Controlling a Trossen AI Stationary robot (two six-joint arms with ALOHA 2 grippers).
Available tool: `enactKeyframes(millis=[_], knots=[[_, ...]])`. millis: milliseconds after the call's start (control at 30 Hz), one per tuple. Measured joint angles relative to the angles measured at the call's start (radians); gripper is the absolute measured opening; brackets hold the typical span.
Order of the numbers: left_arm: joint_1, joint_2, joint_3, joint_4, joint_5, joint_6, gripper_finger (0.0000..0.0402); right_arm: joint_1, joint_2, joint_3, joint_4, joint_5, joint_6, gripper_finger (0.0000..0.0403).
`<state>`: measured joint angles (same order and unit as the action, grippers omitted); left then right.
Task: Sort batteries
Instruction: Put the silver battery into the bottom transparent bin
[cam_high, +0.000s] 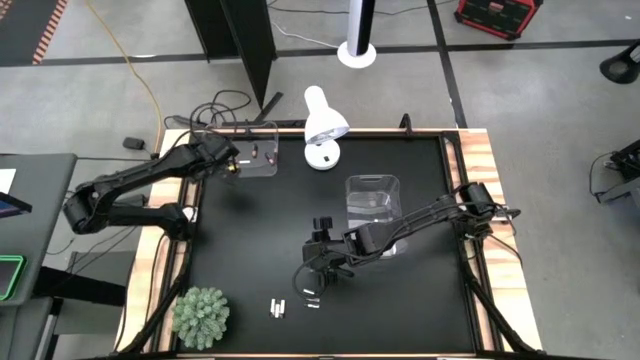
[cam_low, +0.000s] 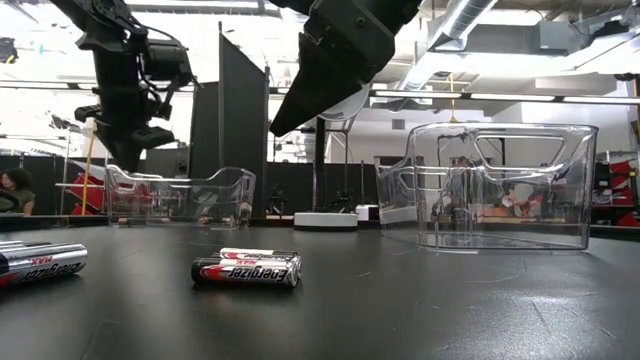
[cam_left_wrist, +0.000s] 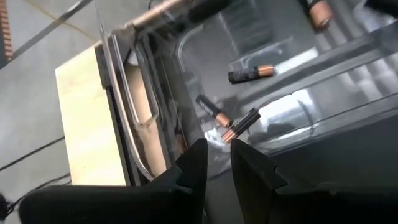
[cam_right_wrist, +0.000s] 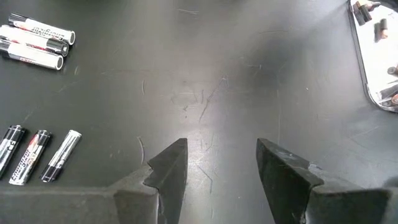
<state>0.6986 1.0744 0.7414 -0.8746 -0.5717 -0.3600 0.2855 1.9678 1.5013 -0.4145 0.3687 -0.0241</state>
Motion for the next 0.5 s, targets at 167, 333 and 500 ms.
enactKeyframes(millis=[167, 333, 500], knots=[[-0.032, -0.089, 0.0, 0.044, -0.001, 0.057, 0.0069, 0.0, 0.0, 0.0, 0.005, 0.0, 0.0, 0.0204], [-0.117, -0.194, 0.044, 0.089, 0.029, 0.126, 0.0069, 0.0, 0.0, 0.0, 0.007, -0.001, -0.001, 0.0204], [-0.259, -0.278, 0.087, 0.154, 0.101, 0.182, 0.0069, 0.016, 0.0, 0.0, 0.008, -0.024, -0.001, 0.0205]])
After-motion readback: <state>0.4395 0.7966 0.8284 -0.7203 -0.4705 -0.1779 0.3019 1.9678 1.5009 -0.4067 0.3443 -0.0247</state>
